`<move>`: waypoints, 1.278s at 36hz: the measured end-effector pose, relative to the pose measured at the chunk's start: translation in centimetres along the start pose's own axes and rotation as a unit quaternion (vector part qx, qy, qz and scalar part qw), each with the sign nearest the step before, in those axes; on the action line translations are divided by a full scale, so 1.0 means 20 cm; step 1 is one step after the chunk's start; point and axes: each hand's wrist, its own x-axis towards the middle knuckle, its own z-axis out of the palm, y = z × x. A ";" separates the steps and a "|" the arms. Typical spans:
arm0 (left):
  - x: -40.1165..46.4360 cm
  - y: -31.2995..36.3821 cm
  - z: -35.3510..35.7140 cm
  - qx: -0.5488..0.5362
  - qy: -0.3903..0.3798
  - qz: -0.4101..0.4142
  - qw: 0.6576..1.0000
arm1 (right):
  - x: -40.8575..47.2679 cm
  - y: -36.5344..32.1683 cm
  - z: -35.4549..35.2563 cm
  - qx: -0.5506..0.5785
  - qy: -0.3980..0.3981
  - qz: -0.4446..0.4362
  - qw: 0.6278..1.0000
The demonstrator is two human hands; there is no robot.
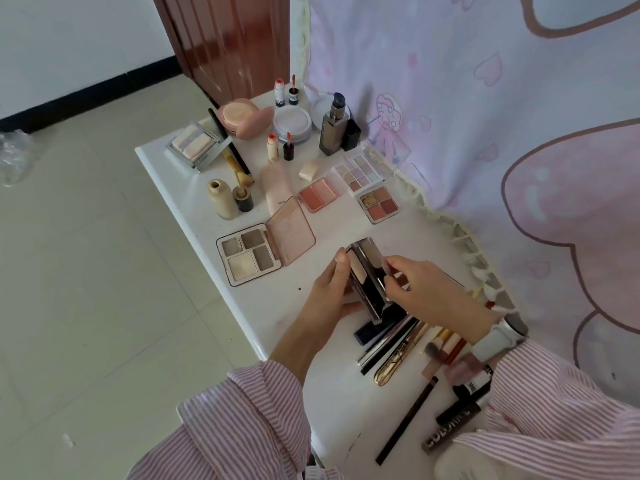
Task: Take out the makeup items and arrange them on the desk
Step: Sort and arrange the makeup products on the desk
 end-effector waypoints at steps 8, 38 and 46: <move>0.04 -0.01 0.04 0.061 0.049 -0.011 0.997 | 0.00 0.03 -0.01 0.049 0.080 0.023 0.995; -0.05 -0.21 -0.03 0.619 0.221 0.169 0.734 | 0.30 0.03 0.02 0.136 0.175 0.048 0.974; -0.04 -0.22 -0.05 0.627 0.216 0.177 0.727 | 0.33 0.03 0.02 0.125 0.196 0.032 0.972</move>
